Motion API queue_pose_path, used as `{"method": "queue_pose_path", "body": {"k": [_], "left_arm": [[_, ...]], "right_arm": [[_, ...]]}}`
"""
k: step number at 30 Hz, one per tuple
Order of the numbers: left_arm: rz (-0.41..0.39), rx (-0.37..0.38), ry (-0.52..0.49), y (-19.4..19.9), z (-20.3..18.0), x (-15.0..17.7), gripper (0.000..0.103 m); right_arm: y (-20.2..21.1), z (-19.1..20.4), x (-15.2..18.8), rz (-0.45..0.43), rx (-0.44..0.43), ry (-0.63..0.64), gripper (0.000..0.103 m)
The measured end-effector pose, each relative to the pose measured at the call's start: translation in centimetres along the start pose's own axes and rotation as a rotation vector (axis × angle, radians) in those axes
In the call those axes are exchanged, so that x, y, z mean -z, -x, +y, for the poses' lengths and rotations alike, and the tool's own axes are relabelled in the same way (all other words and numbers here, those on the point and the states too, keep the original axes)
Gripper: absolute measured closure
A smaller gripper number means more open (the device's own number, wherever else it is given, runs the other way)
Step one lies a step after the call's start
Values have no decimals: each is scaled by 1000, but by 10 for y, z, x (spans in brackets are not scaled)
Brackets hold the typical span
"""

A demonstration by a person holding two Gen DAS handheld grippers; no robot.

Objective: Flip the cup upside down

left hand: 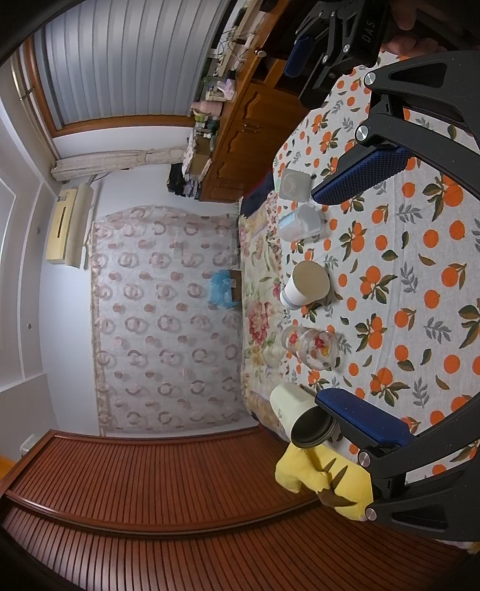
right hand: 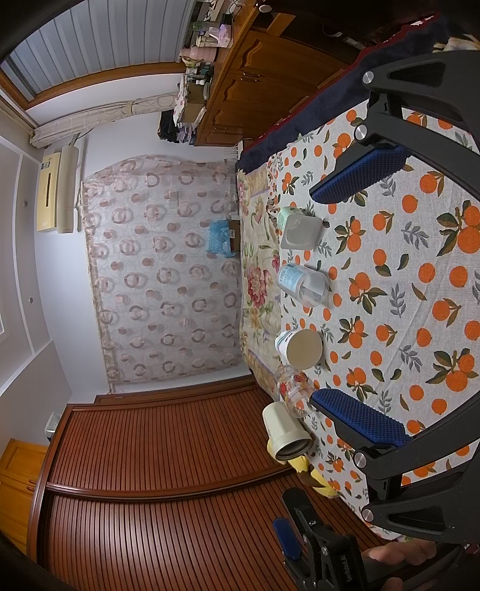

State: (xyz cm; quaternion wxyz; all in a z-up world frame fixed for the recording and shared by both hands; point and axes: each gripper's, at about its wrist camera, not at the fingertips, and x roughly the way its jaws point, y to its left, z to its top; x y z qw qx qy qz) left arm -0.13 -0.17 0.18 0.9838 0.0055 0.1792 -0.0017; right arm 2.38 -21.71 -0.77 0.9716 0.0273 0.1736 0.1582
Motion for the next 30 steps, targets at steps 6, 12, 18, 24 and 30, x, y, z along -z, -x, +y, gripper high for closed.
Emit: {"method": "queue_pose_path", "body": {"k": [6, 12, 18, 24, 30], "left_arm": [[27, 5, 1, -5, -1, -2, 8], [65, 26, -11, -30, -1, 1, 8], [113, 72, -44, -67, -2, -3, 8], [172, 118, -65, -107, -5, -9, 8], [221, 150, -94, -140, -14, -14, 8]], "right_arm": [[-2, -1, 1, 7, -1, -3, 2], [-20, -8, 7, 37, 6, 4, 2], [-60, -27, -3, 97, 24, 22, 7], [-112, -59, -27, 190, 29, -25, 18], [-162, -83, -50, 282, 37, -60, 24]]}}
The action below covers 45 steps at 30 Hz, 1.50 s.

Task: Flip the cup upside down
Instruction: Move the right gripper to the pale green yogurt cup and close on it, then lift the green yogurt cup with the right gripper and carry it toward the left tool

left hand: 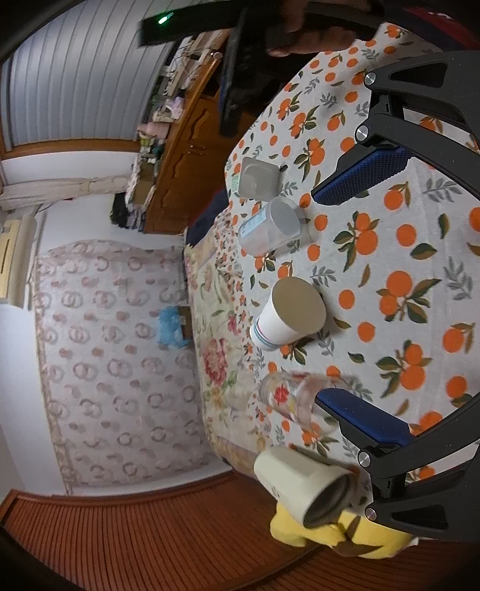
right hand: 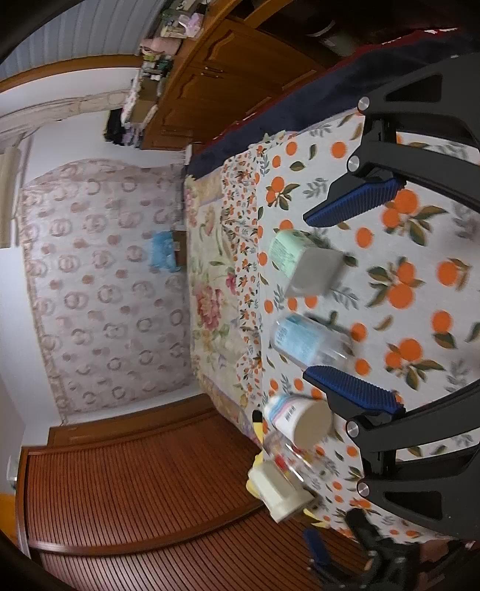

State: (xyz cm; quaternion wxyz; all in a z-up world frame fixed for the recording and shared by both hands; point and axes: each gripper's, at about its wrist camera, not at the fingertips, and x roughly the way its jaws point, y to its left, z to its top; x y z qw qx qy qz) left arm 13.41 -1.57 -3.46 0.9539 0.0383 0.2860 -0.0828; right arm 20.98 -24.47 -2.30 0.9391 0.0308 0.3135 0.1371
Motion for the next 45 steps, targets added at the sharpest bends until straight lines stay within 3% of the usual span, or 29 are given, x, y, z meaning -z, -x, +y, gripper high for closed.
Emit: {"method": "queue_pose_path", "body": {"k": [11, 22, 24, 36, 41, 45], "left_arm": [[88, 51, -13, -47, 2, -18, 8], [114, 89, -7, -57, 8, -18, 8], [111, 93, -8, -55, 8, -17, 8], [89, 69, 8, -30, 16, -5, 8], [72, 47, 8, -11, 15, 3, 8], [51, 28, 15, 8, 15, 11, 8]], "right_arm": [[-92, -33, -44, 249, 30, -111, 34], [-159, -44, -42, 480, 98, -235, 35], [-162, -45, -40, 507, 108, -244, 41], [-148, -47, -36, 495, 98, -228, 52], [-120, -41, -33, 449, 65, -207, 52], [-85, -14, -29, 417, 2, -150, 52]]}}
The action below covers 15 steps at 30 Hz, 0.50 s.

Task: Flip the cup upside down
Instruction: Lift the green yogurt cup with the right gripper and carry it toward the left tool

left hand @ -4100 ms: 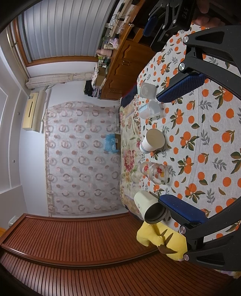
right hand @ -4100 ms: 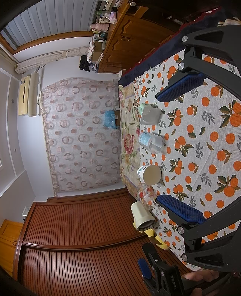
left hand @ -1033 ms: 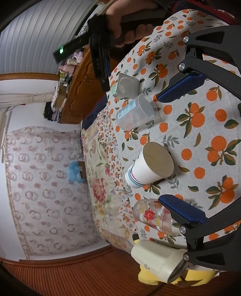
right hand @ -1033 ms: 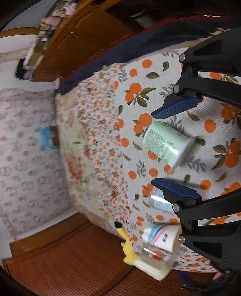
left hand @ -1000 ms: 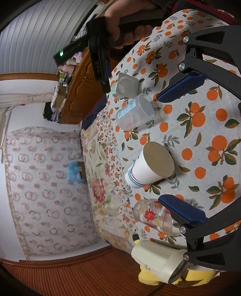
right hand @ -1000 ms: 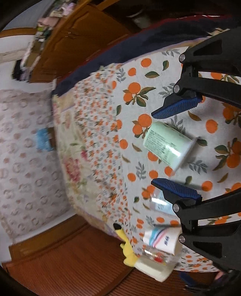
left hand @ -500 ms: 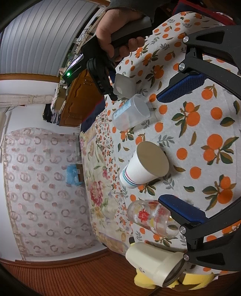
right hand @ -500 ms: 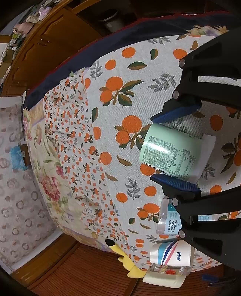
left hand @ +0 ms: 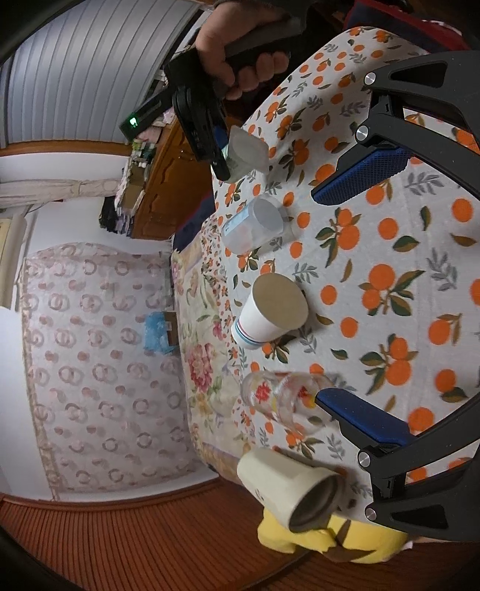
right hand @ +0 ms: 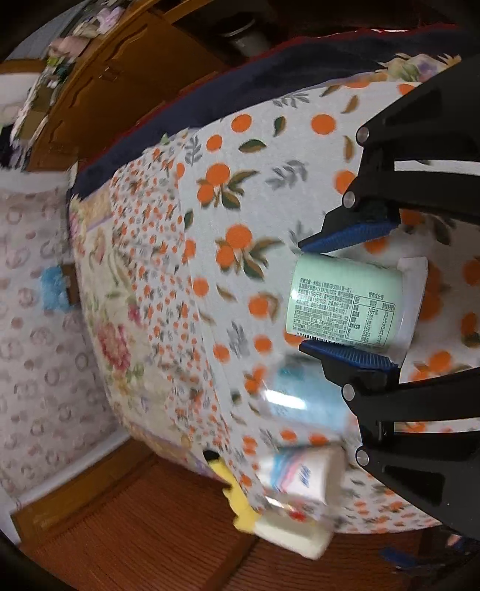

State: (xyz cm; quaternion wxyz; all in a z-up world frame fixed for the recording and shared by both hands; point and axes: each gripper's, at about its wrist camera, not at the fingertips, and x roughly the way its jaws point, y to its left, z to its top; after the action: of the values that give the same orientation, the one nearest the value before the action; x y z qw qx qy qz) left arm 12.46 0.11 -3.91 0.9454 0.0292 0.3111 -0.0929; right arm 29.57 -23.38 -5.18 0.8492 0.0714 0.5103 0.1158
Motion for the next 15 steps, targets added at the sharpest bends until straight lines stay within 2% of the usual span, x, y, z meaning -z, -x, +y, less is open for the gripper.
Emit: {"method": "queue_pose_path", "body": {"k": [8, 15], "left_arm": [[-13, -46, 39, 28, 19, 21, 8], [-15, -95, 77, 44, 41, 37, 8]], "right_arm": [[25, 75, 70, 33, -122, 164, 51], [9, 118, 119, 105, -153, 226, 51]]}}
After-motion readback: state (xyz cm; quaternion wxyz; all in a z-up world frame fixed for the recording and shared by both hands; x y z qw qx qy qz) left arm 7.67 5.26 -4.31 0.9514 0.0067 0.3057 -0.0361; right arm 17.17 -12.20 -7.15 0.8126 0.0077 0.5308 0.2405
